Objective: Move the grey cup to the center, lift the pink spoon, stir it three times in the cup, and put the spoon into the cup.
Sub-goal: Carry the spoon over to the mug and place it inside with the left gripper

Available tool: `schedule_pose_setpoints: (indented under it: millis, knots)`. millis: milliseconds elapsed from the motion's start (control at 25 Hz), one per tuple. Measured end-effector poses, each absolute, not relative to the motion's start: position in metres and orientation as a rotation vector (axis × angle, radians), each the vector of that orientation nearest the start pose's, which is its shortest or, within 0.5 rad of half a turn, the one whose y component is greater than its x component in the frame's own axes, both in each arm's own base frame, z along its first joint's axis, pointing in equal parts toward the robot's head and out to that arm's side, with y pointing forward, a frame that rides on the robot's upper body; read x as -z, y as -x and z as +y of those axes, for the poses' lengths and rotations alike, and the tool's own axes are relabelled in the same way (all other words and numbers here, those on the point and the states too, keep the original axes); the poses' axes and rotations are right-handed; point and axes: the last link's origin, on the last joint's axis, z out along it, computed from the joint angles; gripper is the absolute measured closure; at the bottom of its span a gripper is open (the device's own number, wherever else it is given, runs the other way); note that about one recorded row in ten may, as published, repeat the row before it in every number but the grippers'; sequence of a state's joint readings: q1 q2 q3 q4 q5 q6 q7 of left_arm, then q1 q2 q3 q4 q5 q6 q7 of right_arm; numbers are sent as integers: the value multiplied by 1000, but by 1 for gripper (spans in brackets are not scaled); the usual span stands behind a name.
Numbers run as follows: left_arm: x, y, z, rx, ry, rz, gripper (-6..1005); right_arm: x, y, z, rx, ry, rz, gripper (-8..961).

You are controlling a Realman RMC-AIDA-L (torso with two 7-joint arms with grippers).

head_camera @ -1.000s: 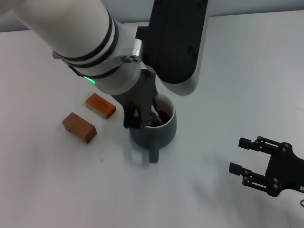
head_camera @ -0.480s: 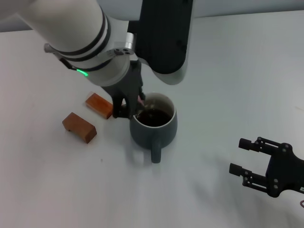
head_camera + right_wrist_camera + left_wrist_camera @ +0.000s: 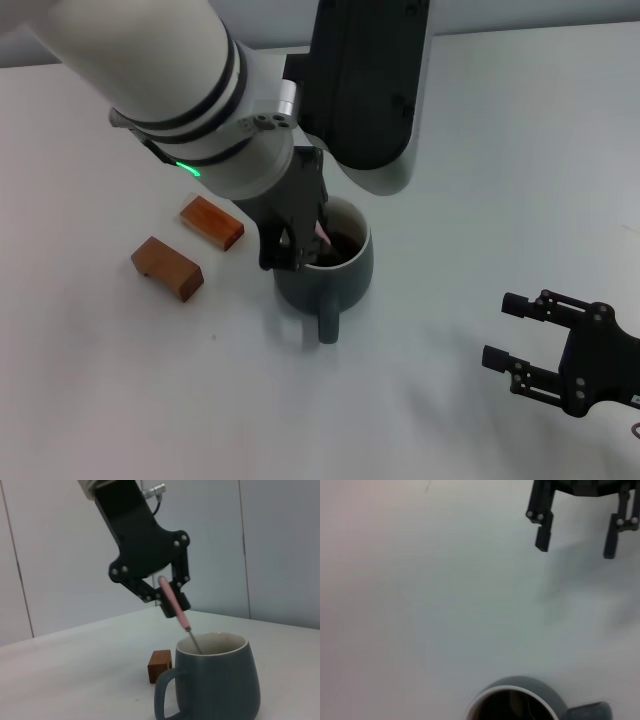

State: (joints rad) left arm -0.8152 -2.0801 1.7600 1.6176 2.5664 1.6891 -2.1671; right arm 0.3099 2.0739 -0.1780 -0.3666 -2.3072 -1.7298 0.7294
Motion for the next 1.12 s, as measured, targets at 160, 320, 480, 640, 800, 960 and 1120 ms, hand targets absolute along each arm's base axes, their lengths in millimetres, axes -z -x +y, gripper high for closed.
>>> schedule_pose_setpoints:
  millis: [160,320,480,640,800,960,1120]
  knots:
    - [41,52,320,-756,2813,522,872,19,-339,213,-820,2555,451,273]
    - [40,54,325,-772,2776,510,873,19,-339,213,-820,2555,453,273]
    - [37,58,324,-824,2774,497,872,20,-339,213,-821,2555,454,273]
    - [36,60,321,-854,2789,486,869,20,-339,213,-822,2555,453,273]
    - [38,58,317,-819,2825,478,867,20,-338,213,-824,2556,452,273]
    - [40,58,317,-801,2827,455,864,20,-338,213,-826,2557,451,273]
    - [40,58,318,-797,2826,447,861,20,-338,213,-827,2558,451,273]
